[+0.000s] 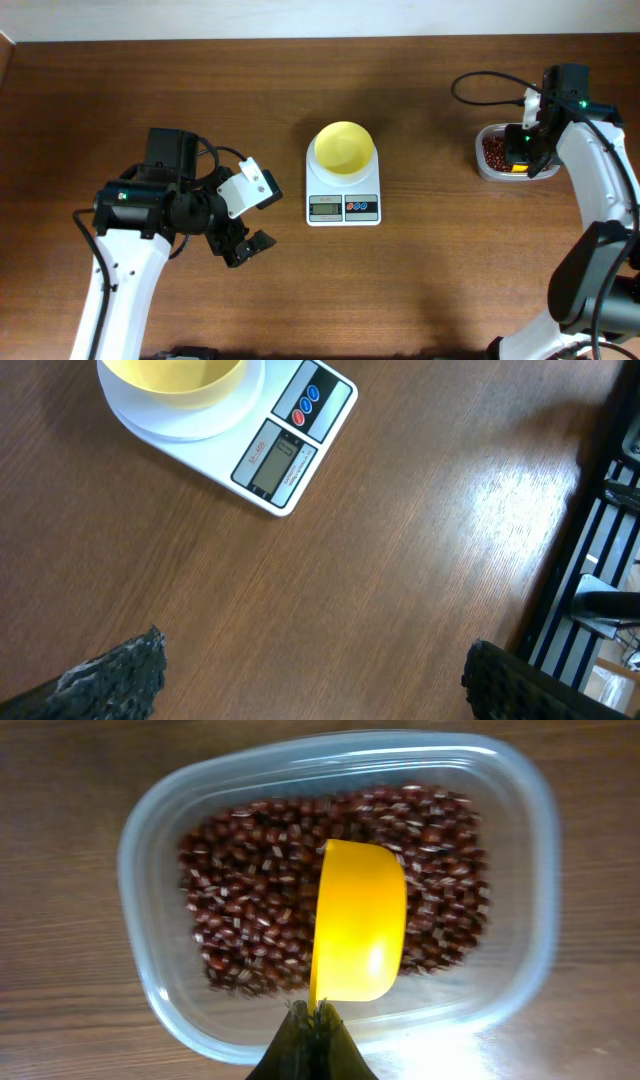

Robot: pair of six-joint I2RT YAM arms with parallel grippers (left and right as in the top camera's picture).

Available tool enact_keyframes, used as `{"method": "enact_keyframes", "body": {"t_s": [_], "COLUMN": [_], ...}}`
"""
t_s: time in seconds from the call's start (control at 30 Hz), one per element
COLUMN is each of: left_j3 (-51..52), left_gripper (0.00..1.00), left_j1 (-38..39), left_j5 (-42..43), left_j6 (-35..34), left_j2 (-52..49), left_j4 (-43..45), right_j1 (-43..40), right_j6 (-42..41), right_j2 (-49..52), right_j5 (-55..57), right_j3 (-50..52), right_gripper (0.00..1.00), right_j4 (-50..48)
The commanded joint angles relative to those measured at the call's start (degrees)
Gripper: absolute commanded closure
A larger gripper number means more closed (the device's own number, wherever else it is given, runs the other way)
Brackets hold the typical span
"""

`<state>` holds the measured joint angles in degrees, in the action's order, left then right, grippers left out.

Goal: Scoop item into bowl and weigh 50g on scale
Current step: 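Lower the yellow scoop with the right gripper into the bean tub, then drag the scoop through the red beans with the right gripper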

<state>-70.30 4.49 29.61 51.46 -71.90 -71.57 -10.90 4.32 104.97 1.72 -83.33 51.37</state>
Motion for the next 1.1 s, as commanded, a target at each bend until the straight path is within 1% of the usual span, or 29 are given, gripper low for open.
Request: {"method": "enact_keyframes", "body": {"t_s": [0.0,0.17,0.3,0.47,0.63,0.77,0.83,0.93,1.07], "left_j3": [-0.72,-0.72,-0.72,-0.72,-0.72,-0.72,-0.72,-0.72,-0.72], "left_gripper": [0.01,0.01,0.01,0.01,0.01,0.01,0.01,0.01,0.01], "left_j1": [0.22,0.22,0.22,0.22,0.22,0.22,0.22,0.22,0.24], "left_j5": [1.03,1.03,1.03,1.03,1.03,1.03,1.03,1.03,1.03], "left_j6": [0.92,0.92,0.92,0.92,0.92,0.92,0.92,0.92,0.92], "left_j2": [0.24,0.24,0.24,0.24,0.24,0.24,0.24,0.24,0.24], "left_j4": [-0.07,-0.07,-0.07,-0.07,-0.07,-0.07,-0.07,-0.07,-0.07], "right_j1": [-0.07,-0.07,-0.13,-0.44,-4.96,-9.42,-10.21,-10.97,-11.08], "right_j6": [-0.74,-1.07,-6.78,-6.75,-6.75,-6.71,-6.73,-6.69,-6.69], "right_j2": [2.25,2.25,2.25,2.25,2.25,2.75,3.93,6.05,6.43], "right_j5": [-8.92,-14.67,-14.91,-15.04,-15.63,-22.77,-23.37,-29.22,-30.21], "right_j3": [0.31,0.31,0.31,0.31,0.31,0.83,1.66,3.19,3.19], "right_gripper": [0.96,0.96,0.96,0.96,0.96,0.96,0.96,0.96,0.96], "right_j4": [0.17,0.22,0.33,2.14,2.82,2.75,2.58,0.87,1.07]}}
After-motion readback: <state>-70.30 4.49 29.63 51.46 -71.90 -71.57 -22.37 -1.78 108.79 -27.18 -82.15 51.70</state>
